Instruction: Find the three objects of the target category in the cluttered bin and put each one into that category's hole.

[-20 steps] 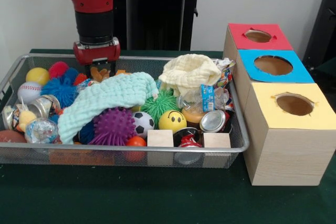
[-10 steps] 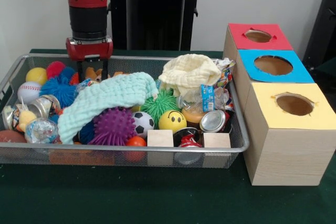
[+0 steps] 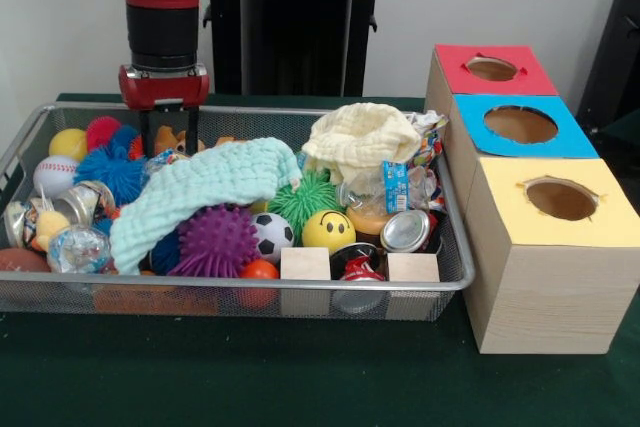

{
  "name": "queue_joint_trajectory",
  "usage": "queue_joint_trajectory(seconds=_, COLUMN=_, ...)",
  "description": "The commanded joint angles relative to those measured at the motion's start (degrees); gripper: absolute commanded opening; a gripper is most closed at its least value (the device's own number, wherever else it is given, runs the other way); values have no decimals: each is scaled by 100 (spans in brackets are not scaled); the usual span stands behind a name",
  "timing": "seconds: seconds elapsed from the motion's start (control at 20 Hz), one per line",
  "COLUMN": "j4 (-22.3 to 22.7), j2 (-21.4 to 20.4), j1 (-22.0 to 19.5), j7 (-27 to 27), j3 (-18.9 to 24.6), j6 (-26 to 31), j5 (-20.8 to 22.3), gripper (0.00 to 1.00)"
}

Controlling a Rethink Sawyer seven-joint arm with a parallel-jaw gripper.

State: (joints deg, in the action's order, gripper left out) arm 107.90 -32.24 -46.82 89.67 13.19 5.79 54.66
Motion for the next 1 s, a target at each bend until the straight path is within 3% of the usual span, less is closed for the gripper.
queue_joint_trajectory(seconds=0.05, j4=69, j2=180, j1=172, j7=655, j3=-399, j6=124, j5=26, gripper=100)
queue_joint_trajectory(seconds=0.4, j4=164, j2=524, j1=368, j7=798, j3=-596, j6=-91, j5=-16, gripper=100)
queue_joint_trajectory(seconds=0.95, j4=285, j2=497, j1=563, j7=716, j3=-637, j6=-50, j5=-274, gripper=100)
queue_joint_trajectory(seconds=1.0, j4=266, j2=500, j1=594, j7=682, j3=-637, j6=-55, j5=-294, gripper=0)
